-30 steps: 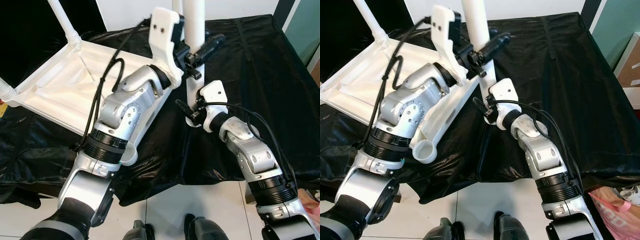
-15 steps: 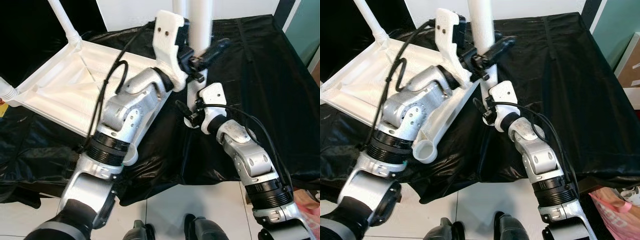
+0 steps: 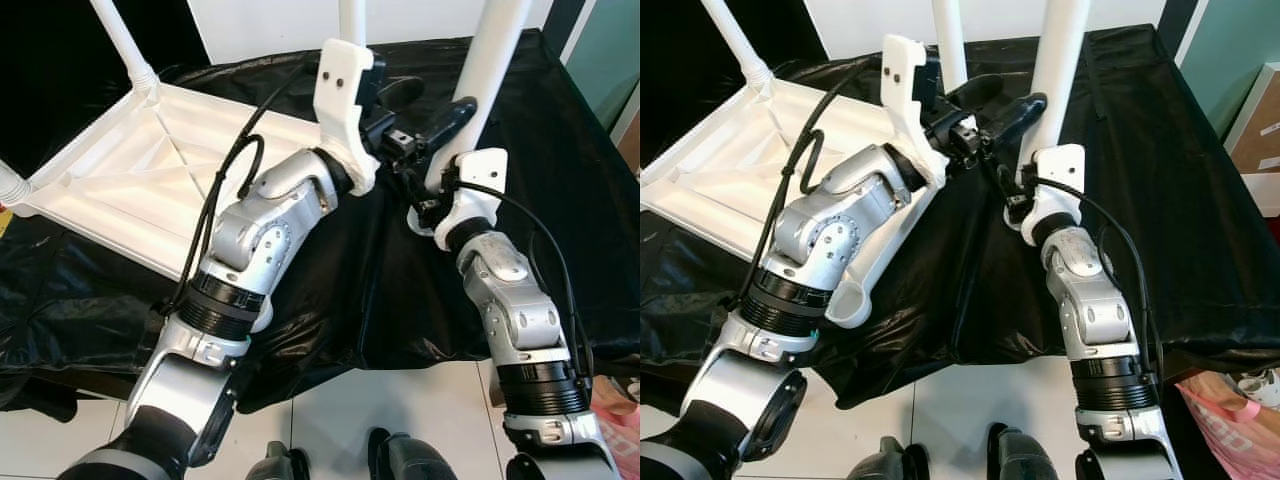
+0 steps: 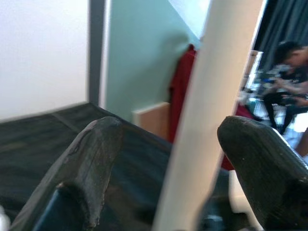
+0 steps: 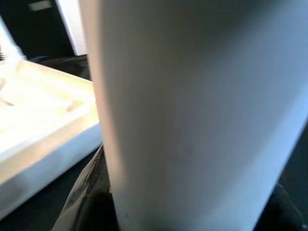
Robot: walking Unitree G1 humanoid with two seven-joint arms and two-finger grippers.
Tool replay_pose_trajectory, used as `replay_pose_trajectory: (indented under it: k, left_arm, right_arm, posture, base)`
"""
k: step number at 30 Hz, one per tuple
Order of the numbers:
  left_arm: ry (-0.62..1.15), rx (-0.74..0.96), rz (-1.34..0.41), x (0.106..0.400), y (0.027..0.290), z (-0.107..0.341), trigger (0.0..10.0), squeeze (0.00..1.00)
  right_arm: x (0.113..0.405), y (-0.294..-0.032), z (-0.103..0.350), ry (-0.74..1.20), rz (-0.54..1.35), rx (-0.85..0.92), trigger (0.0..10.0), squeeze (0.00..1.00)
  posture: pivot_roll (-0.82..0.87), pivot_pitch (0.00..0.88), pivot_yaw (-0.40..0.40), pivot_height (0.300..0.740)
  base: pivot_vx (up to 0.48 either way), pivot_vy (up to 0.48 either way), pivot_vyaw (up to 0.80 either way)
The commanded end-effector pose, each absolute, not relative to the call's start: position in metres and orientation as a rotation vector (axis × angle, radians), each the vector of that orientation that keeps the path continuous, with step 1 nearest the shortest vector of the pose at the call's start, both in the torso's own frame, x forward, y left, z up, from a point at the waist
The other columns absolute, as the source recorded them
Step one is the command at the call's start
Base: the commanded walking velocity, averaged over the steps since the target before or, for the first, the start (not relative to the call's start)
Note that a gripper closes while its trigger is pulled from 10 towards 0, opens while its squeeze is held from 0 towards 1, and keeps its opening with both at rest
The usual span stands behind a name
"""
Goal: Building children table
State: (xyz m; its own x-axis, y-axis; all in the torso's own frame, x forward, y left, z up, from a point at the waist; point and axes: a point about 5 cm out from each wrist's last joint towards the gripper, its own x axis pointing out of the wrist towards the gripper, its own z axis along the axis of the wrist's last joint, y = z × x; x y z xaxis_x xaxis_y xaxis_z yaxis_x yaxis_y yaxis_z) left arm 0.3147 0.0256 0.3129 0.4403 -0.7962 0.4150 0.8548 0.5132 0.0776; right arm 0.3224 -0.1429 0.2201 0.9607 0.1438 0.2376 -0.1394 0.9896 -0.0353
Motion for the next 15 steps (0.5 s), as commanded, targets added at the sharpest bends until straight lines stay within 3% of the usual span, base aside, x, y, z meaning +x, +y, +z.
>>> replay_pose_trajectory:
  k: [1,15]
  left_arm:
    - [-0.460,-0.103,-0.980,0.317,0.036,0.310,10.0,0.00]
    - [-0.434,0.119,-0.888,0.321,0.073,0.277,10.0,0.00]
  right_arm:
    - [0.319,-0.146,0.221,-0.261,0.112,-0.016,10.0,0.00]
    - [0.306,-0.156,0.217,-0.284,0.070,-0.025,10.0,0.00]
  posture:
    - [-0.20,0.175,0.077,0.740]
    - [-0.18,0.197,0.078,0.740]
  base:
    - [0.000,0.000,0.00]
    - [0.000,0.000,0.00]
